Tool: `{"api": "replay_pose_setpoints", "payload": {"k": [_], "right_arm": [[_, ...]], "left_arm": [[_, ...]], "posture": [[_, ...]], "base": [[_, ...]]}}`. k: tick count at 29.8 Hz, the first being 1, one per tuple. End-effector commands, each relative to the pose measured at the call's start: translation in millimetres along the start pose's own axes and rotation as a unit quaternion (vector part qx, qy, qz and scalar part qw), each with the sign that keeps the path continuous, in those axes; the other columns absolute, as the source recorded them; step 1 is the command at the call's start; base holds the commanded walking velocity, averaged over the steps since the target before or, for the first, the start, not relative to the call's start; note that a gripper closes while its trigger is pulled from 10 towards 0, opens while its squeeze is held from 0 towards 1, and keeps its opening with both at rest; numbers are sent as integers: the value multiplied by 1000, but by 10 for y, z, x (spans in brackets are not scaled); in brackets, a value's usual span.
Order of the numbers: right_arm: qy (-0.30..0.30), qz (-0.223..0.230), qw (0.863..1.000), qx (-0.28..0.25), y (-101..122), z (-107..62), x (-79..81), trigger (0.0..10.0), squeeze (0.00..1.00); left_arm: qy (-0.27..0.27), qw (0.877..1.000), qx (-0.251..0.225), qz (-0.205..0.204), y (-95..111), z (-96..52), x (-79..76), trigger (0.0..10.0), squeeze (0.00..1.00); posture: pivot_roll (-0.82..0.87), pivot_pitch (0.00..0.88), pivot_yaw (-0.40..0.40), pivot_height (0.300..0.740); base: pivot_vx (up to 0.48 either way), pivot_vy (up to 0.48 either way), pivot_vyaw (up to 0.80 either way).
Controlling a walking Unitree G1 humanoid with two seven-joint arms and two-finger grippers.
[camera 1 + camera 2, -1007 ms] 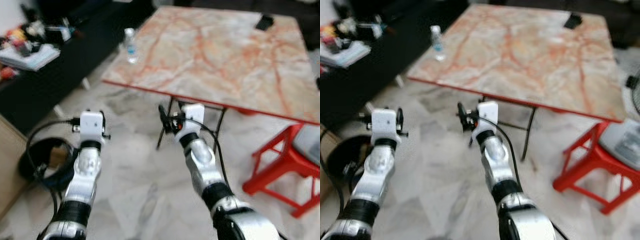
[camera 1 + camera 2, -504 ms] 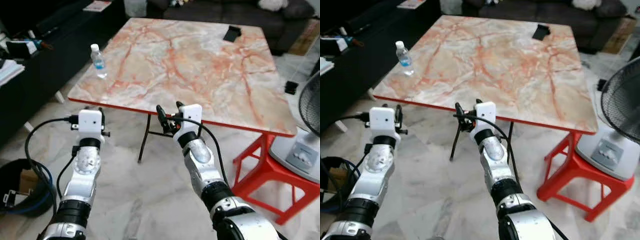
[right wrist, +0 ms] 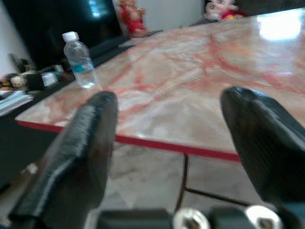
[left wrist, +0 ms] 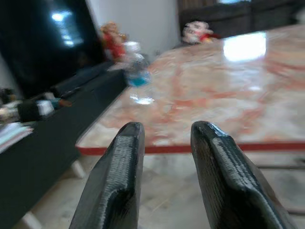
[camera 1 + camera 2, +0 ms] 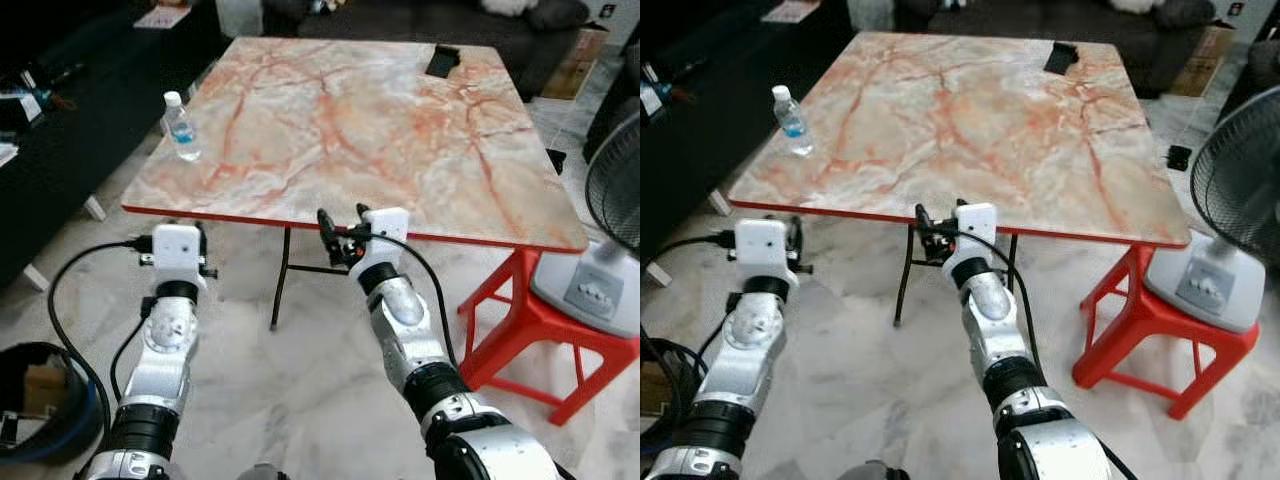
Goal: Picking trash to rubbish bin
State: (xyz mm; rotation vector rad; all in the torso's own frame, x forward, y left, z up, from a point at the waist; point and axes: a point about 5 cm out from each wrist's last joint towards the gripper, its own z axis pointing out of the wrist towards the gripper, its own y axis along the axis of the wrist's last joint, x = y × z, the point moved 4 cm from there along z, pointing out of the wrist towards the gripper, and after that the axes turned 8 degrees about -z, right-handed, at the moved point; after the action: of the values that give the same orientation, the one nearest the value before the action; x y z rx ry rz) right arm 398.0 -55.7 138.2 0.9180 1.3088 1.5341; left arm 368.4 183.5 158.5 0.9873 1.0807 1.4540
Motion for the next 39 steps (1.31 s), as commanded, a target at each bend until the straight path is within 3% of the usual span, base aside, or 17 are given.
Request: {"api": "replay_pose_setpoints", "payload": {"k": [1,7,15,20,39], "right_arm": [[-9,3,1000,-6,25,3,-27,10000,0],[-15,5,1000,-3,21,6,-38,10000,0],[-16,4,1000,-5,38,16,-40,10000,0],[-13,-27,999,-21,112,26,-27,10000,0],[-13,10,1000,-18,115,46,-10,10000,0]], "left_arm": [[-8,1000,-2,1,19,4,-43,10000,0],[-29,999,-2,20,27,7,-104,10000,0],[-46,999,-9,10,60,-5,-189,10000,0],[-42,999,-5,10,69,10,-204,10000,0],[-41,999,-5,12,85,-4,-190,10000,0]], "posture": [[130,134,4,740],[133,136,7,740],[130,136,8,740],[130,133,11,740],[132,119,8,740]], "base": [[0,469,0],[0,261,0],[0,0,0],[472,0,134],[469,0,39]]}}
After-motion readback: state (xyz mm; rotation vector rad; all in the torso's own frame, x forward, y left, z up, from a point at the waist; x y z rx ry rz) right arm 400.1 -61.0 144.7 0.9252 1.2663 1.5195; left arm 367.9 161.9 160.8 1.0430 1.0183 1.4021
